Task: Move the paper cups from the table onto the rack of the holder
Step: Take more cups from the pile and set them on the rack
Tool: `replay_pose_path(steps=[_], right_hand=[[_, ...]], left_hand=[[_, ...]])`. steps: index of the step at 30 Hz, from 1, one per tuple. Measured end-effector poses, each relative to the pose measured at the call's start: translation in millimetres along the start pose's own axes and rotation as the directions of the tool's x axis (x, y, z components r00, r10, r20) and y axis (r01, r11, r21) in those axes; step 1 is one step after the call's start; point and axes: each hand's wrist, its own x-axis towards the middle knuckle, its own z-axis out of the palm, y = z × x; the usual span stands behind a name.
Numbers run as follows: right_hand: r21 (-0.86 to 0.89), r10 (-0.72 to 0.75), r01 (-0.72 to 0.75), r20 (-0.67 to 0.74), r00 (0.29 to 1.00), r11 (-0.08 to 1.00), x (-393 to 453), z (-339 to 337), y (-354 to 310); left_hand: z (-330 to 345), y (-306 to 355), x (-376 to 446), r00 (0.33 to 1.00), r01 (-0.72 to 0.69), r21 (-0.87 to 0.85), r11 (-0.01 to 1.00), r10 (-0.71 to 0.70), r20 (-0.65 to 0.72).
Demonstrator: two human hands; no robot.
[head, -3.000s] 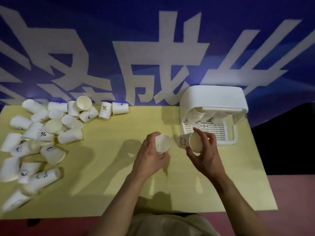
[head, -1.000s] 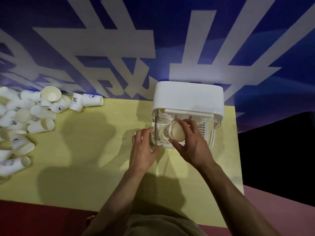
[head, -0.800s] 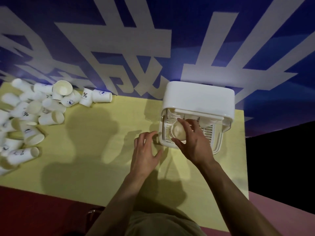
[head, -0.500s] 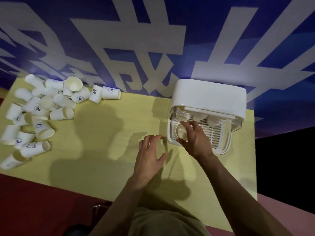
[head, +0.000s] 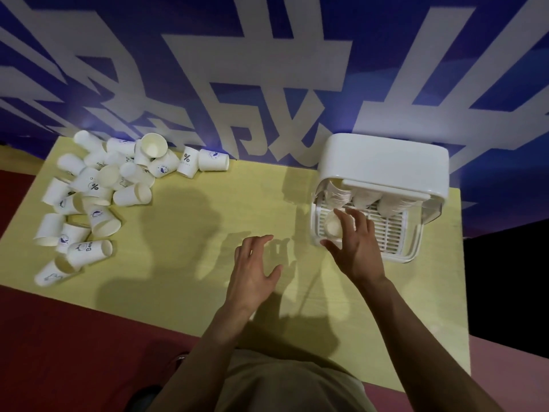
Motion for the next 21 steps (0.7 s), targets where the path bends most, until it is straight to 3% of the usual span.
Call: replay_pose_path(steps=[4, 12, 21], right_hand=[[0.019, -0.056, 0.057, -0.032, 0.998, 0.998, -17, 6, -42], [0.045, -0.157, 0.154, 0.061, 0.986, 0.987, -5, 67, -180], [0.090, -0.297, 0.285, 0.182, 0.937, 0.954, 27, 177, -348]], left_hand=[[-20, -29, 1, 0.999, 0.035, -0.028, 0.999, -0.036, -0.006], [-103, -143, 1, 0.991, 0.110, -0.063, 0.992, -0.114, -0.073], [-234, -323, -11, 0.891, 0.238, -0.088, 0.967, -0.253, -0.377]])
